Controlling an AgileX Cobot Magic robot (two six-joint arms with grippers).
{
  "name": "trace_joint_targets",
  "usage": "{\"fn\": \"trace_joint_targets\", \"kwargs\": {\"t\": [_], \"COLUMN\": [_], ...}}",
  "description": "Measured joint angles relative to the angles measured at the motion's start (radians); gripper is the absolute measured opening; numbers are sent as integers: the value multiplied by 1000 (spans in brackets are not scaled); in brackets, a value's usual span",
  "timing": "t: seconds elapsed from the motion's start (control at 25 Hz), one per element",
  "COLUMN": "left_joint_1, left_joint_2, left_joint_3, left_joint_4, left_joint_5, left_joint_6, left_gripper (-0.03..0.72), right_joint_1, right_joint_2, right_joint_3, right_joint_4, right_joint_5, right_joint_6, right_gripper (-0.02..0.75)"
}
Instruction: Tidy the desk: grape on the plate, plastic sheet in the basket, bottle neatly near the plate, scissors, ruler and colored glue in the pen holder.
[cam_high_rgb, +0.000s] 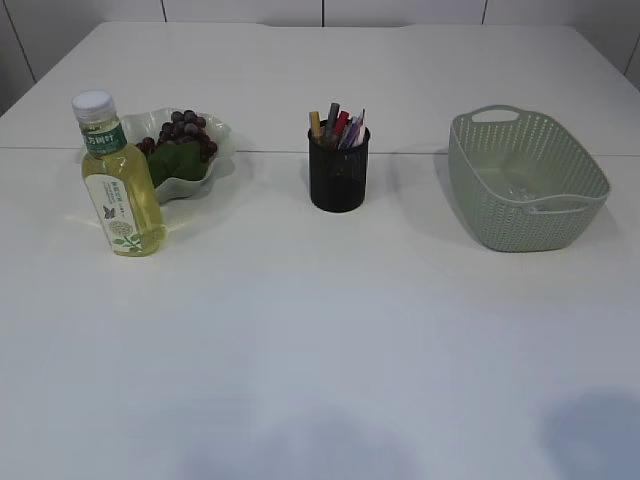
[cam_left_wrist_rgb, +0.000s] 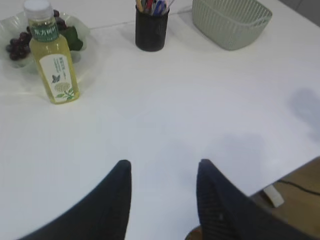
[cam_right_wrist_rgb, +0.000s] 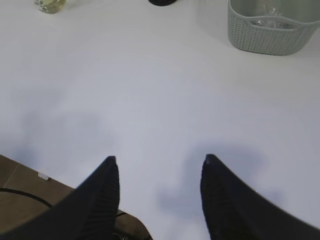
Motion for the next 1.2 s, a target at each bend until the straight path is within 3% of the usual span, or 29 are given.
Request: {"fn": "trace_joint_targets", "kwargs": {"t": [0.32, 0.6, 1.2], "left_joint_1": [0, 0, 0], "left_joint_2": [-203, -322, -322], "left_joint_3": [136, 164, 174], "left_joint_4": [24, 46, 46], "left_joint_5": [142, 177, 166], "left_joint_6": [74, 78, 79], "left_gripper": [321, 316, 259], "right_joint_1": [0, 0, 0], "right_joint_2": [-254, -471, -494], "right_joint_3": [90, 135, 242], "right_joint_4": [-21, -43, -11], "right_joint_5": [66, 61, 83], "right_joint_6": [-35, -60, -136], "right_gripper": [419, 419, 419]}}
